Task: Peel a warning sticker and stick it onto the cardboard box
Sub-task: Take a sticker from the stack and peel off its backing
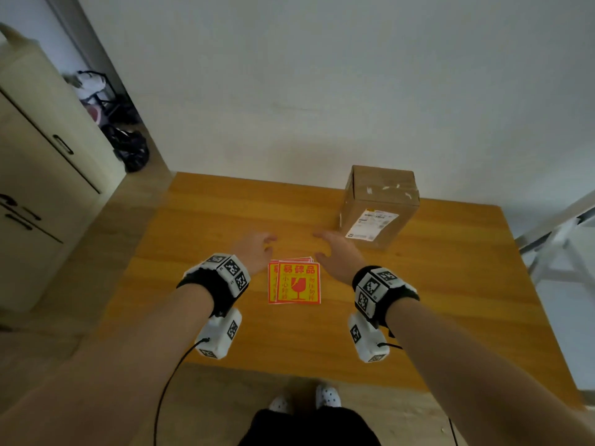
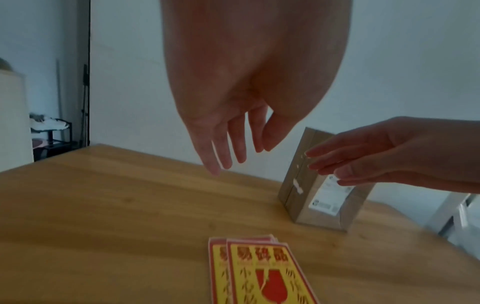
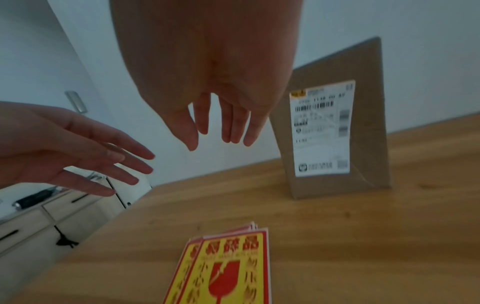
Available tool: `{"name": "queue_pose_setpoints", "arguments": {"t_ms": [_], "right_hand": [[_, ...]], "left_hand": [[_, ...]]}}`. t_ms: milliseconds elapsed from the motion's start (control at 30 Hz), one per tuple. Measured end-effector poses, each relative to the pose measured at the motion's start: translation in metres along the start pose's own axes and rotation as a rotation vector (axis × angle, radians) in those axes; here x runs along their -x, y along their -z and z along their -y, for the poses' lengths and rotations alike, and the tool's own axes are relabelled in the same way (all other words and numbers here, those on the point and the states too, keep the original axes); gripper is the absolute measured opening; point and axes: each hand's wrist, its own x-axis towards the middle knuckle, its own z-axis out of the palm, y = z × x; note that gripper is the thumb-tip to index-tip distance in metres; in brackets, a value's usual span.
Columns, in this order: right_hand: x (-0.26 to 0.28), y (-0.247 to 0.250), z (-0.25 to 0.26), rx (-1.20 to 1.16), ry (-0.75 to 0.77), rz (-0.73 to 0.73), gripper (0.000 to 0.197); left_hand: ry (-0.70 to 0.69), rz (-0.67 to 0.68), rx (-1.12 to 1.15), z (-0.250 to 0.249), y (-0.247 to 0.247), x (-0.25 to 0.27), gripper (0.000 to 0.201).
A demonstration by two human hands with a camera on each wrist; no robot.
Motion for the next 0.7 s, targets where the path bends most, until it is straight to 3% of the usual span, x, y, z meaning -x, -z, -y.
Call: {"name": "queue_pose_setpoints", "arguments": {"t_ms": [333, 700], "right_hand": [[-0.018, -0.065, -0.018, -0.039, -0.227, 0.147, 0.06], [-0.026, -0.106, -0.036, -0.094, -0.286, 0.082, 0.071]], "left_hand": [[0.029, 0.213, -0.039, 0.047, -0.047, -0.013, 0.04], [-0.031, 0.396, -0.154, 0.059, -0.091, -0.015, 0.052]]}}
